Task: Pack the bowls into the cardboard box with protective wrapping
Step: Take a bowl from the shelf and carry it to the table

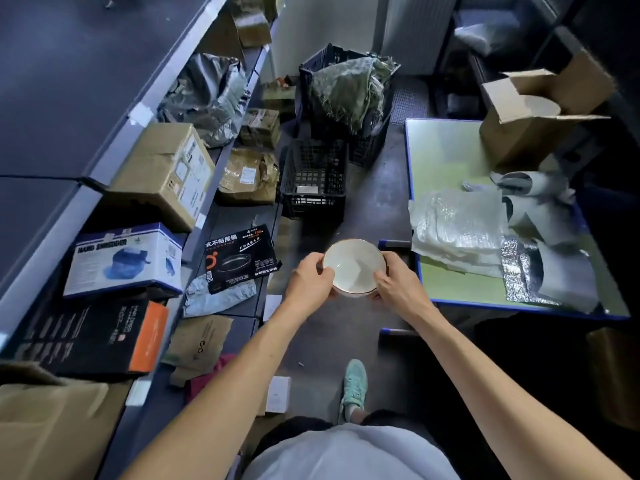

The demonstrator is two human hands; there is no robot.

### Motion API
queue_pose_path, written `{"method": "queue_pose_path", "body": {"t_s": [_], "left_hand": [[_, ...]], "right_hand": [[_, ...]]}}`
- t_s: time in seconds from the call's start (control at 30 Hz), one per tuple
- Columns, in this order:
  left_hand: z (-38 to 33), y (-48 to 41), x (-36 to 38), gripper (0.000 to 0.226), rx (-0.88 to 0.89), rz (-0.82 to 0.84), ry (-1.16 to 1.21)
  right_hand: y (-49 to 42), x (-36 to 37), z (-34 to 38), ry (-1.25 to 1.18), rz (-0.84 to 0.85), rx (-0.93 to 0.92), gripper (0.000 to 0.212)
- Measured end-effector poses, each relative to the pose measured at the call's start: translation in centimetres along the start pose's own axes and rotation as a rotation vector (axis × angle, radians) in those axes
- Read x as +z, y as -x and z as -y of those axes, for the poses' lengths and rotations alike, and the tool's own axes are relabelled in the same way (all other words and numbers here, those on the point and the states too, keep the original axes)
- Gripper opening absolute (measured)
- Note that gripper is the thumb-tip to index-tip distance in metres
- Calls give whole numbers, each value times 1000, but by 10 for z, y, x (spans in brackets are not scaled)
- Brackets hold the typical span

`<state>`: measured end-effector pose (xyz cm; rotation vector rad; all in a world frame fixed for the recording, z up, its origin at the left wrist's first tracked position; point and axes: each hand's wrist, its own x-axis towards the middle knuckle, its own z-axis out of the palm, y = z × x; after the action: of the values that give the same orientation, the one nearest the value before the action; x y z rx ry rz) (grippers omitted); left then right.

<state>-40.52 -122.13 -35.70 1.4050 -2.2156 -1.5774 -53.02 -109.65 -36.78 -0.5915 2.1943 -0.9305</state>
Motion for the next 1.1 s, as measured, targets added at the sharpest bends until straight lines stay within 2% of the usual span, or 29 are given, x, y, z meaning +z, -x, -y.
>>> {"method": "queue_pose_path", "body": {"t_s": [0.3,0.47,0.63,0.97,1.1], "left_hand": [[-57,-75,5,25,4,0,-3],[-80,-128,3,23,35,28,-1],[-99,-197,-1,23,73,117,-2],[-136,-352,-31,19,128,316,-47],[-152,-402,-38,32,136,428,-119]], "right_hand": [[-79,-43,22,-85,3,-48,40],[-125,-56,33,-106,-35,-26,33],[-178,-65,49,-133,-104,1,41],[-289,-58,102,-215,-242,170,44],[-320,-59,120,-243,-309,251,44]]}}
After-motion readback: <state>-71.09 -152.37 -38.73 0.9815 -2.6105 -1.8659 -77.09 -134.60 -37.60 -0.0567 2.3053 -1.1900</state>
